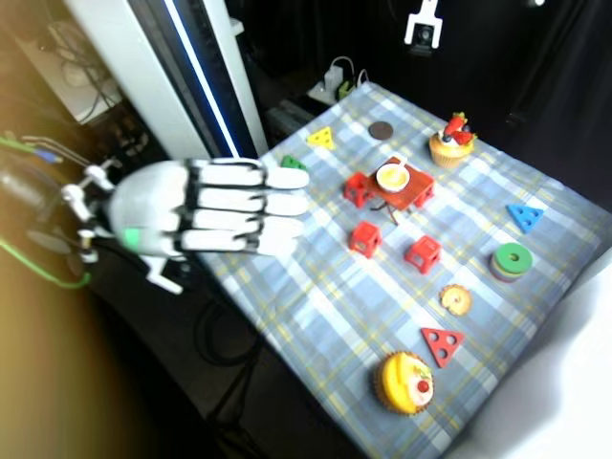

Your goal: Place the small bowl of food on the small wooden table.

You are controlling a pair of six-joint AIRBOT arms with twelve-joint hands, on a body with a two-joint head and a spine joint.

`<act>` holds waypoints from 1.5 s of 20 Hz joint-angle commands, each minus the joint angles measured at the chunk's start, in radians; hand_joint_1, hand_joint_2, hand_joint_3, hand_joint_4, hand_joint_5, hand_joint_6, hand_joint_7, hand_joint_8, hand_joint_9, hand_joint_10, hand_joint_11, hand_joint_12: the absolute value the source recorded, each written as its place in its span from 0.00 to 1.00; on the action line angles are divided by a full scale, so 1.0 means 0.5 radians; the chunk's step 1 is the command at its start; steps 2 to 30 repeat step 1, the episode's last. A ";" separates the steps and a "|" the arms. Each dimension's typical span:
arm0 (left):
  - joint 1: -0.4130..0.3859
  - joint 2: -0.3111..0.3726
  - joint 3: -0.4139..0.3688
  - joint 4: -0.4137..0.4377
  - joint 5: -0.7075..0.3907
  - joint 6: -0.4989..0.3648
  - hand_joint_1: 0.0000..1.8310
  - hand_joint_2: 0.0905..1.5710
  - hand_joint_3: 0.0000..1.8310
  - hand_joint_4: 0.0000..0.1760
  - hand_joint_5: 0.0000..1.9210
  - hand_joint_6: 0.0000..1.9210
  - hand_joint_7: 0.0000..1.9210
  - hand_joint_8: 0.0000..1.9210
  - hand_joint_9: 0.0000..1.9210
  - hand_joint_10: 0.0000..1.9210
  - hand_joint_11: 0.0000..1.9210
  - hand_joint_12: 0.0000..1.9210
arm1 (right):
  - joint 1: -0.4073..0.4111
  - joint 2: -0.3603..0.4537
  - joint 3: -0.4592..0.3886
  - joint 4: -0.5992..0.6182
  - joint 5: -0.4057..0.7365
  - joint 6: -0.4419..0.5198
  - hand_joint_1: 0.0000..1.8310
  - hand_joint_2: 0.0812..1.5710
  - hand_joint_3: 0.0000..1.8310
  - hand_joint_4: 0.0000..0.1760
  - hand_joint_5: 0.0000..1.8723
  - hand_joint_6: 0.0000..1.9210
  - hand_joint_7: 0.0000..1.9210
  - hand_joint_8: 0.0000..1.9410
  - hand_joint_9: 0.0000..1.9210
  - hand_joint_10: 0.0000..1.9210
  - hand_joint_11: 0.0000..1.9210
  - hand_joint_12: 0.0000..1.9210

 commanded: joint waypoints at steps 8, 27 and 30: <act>-0.020 -0.009 0.029 0.005 -0.230 -0.093 0.14 0.79 0.00 0.62 0.14 0.01 0.11 0.00 0.10 0.00 0.00 0.23 | 0.013 0.013 0.001 0.004 0.257 -0.004 0.28 0.77 0.00 0.91 0.01 0.00 0.03 0.00 0.03 0.00 0.01 0.02; -0.020 -0.009 0.029 0.005 -0.230 -0.093 0.14 0.79 0.00 0.62 0.14 0.01 0.11 0.00 0.10 0.00 0.00 0.23 | 0.013 0.013 0.001 0.004 0.257 -0.004 0.28 0.77 0.00 0.91 0.01 0.00 0.03 0.00 0.03 0.00 0.01 0.02; -0.020 -0.009 0.029 0.005 -0.230 -0.093 0.14 0.79 0.00 0.62 0.14 0.01 0.11 0.00 0.10 0.00 0.00 0.23 | 0.013 0.013 0.001 0.004 0.257 -0.004 0.28 0.77 0.00 0.91 0.01 0.00 0.03 0.00 0.03 0.00 0.01 0.02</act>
